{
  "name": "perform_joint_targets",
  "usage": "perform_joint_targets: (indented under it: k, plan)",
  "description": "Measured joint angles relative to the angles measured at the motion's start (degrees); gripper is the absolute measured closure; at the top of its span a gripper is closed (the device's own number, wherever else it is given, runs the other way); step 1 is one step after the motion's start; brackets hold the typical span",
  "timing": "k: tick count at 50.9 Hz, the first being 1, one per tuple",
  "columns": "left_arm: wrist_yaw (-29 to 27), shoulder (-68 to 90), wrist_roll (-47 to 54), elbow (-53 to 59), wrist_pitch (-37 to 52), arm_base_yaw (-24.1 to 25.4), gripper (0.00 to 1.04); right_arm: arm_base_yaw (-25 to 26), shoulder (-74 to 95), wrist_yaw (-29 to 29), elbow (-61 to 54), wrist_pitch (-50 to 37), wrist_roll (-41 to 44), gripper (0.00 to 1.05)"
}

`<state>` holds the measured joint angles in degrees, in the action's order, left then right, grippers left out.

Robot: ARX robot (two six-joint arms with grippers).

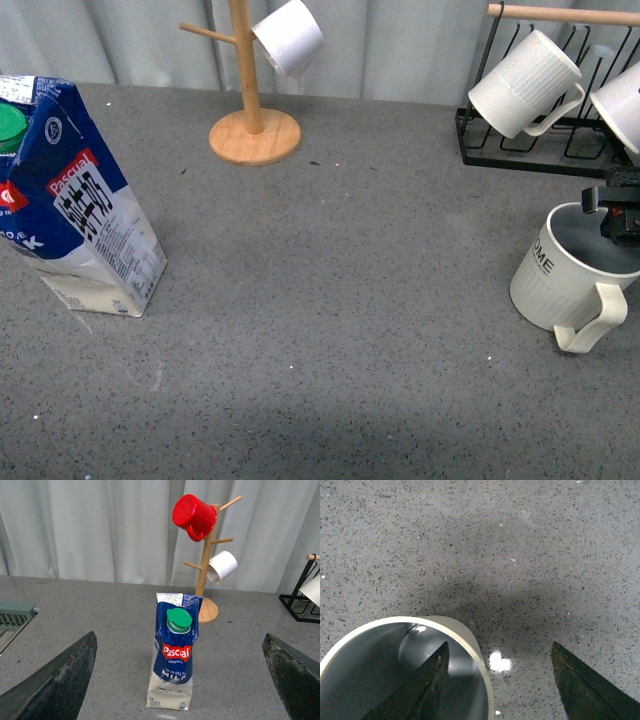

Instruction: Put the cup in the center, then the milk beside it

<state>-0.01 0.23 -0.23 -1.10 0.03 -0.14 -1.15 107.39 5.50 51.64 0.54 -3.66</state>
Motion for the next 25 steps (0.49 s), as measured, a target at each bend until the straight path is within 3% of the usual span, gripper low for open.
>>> perform_joint_targets:
  k: [13, 25]
  plan:
    - [0.0, 0.0, 0.0, 0.0, 0.0, 0.0, 0.07, -0.4, 0.1, -0.4, 1.3, 3.6, -2.7, 1.04]
    - [0.0, 0.0, 0.0, 0.0, 0.0, 0.0, 0.07, -1.7, -2.4, -2.7, 2.3, 7.2, -2.7, 1.03]
